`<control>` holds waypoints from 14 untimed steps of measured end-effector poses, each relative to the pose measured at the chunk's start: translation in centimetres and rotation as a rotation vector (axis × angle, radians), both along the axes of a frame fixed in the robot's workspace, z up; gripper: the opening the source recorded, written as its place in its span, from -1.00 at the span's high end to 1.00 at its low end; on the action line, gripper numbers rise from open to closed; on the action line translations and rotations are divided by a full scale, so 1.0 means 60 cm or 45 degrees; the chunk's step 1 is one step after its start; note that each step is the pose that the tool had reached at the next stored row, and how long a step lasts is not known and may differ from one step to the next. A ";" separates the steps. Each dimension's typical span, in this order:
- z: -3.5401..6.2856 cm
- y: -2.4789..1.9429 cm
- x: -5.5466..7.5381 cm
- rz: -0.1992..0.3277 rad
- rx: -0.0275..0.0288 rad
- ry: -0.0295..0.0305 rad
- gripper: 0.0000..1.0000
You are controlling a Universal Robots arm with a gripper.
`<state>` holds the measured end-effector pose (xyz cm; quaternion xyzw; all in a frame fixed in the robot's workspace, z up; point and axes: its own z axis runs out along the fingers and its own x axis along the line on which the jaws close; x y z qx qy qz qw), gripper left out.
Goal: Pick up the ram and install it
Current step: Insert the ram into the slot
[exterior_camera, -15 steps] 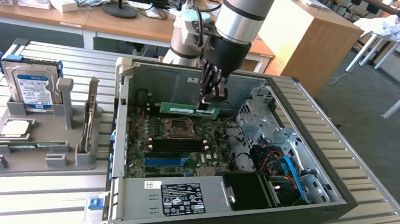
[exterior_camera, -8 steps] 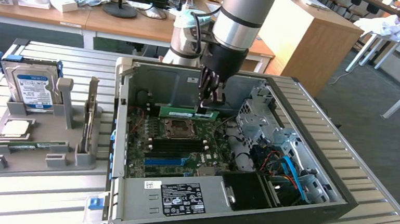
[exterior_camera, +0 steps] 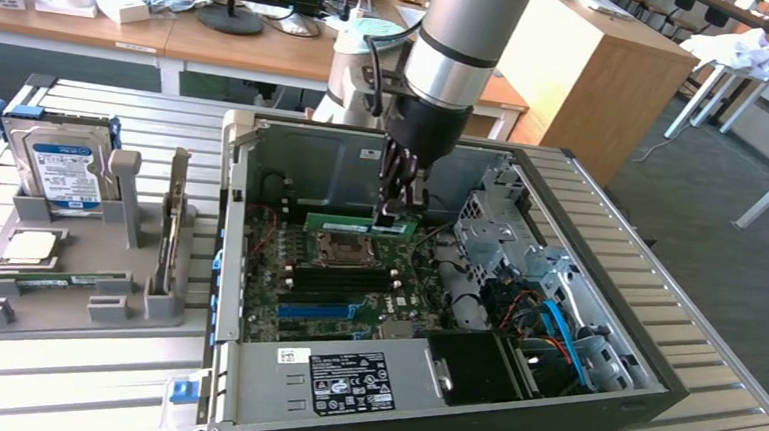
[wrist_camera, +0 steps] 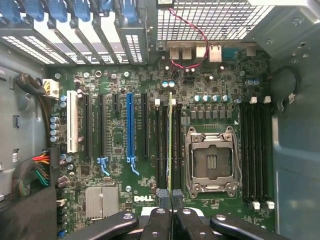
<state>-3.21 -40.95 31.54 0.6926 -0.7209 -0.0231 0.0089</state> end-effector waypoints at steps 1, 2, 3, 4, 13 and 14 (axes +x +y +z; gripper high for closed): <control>-0.002 0.0000 0.000 0.000 -0.0002 0.0000 0.77; -0.004 0.0000 0.000 0.000 -0.0002 0.0000 0.77; -0.007 -0.0001 0.000 0.000 -0.0002 0.0000 0.77; -0.009 -0.0001 0.000 0.000 -0.0003 0.0001 0.77; -0.029 0.0000 0.000 0.000 0.0000 0.0000 0.77; -0.032 0.0000 0.000 0.000 -0.0001 0.0000 0.77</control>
